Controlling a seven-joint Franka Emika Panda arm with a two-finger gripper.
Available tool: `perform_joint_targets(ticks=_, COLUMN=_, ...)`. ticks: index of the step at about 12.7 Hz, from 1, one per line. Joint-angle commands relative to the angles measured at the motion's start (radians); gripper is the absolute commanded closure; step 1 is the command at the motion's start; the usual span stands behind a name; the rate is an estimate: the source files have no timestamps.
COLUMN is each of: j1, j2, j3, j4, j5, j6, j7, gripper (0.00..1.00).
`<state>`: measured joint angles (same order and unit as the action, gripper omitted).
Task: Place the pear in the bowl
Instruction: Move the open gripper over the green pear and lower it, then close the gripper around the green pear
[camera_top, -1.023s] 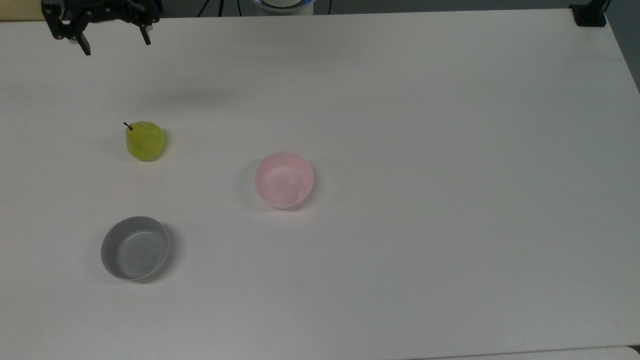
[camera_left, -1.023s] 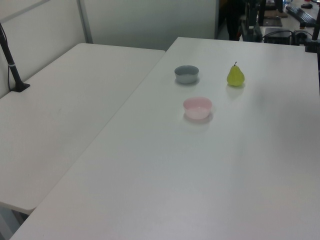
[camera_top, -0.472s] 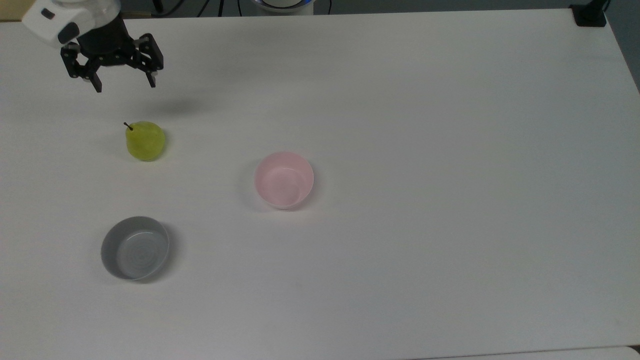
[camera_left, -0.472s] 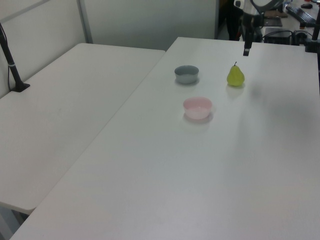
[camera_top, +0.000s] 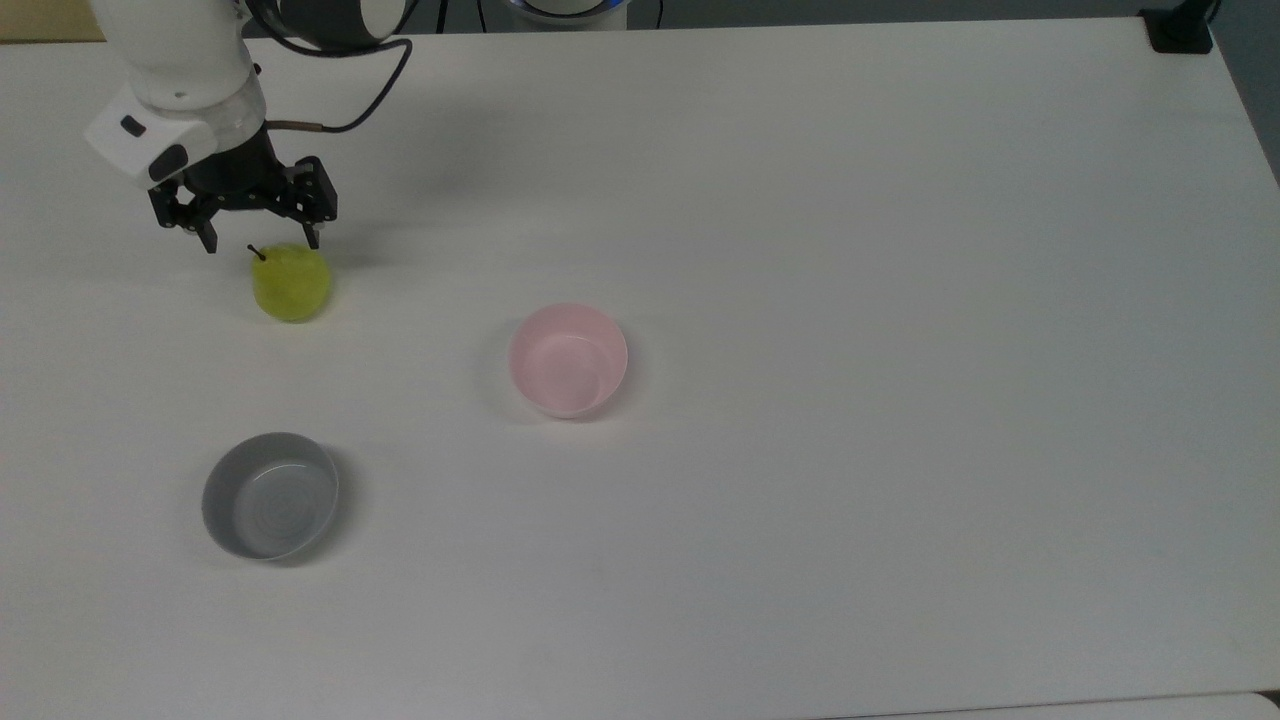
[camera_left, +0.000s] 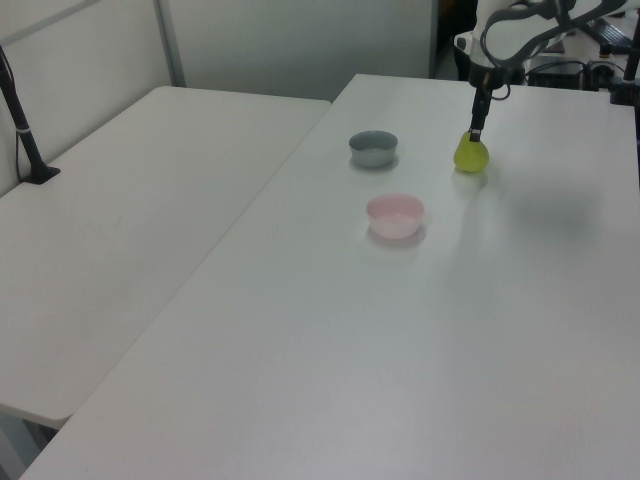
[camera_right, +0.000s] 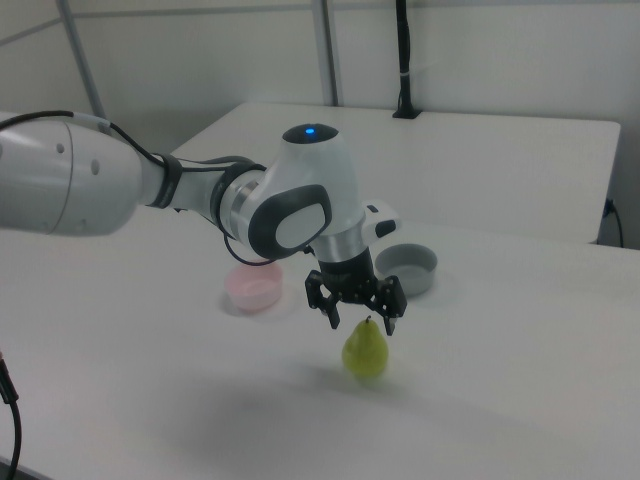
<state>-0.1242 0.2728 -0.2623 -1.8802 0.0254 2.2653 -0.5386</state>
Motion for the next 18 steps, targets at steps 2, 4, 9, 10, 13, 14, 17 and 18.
perform_joint_targets(ticks=2, j1=0.017, j2=0.051, j3=-0.002, j4=-0.004, j5=0.002, j6=0.057, j7=0.019, gripper=0.0)
perform_joint_targets(ticks=4, j1=0.018, j2=0.083, j3=0.001, j4=-0.004, j5=0.001, j6=0.111, j7=0.02, gripper=0.17)
perform_joint_targets(ticks=9, j1=0.02, j2=0.062, j3=0.002, j4=0.004, j5=0.004, j6=0.082, j7=0.014, gripper=0.97)
perform_joint_targets(ticks=10, j1=0.02, j2=0.049, j3=0.002, j4=0.021, j5=0.004, j6=0.044, j7=0.014, gripper=0.98)
perform_joint_targets(ticks=13, j1=0.024, j2=0.005, j3=0.006, j4=0.087, j5=0.001, j6=-0.103, j7=0.02, gripper=0.98)
perform_joint_targets(ticks=14, j1=0.037, j2=-0.021, j3=0.008, j4=0.092, j5=0.001, j6=-0.128, j7=0.02, gripper=0.97)
perform_joint_targets(ticks=17, j1=0.067, j2=-0.072, j3=0.024, j4=0.174, j5=-0.025, j6=-0.264, j7=0.092, gripper=0.97)
perform_joint_targets(ticks=18, j1=0.078, j2=-0.072, j3=0.025, j4=0.243, j5=-0.025, j6=-0.353, j7=0.097, gripper=0.97)
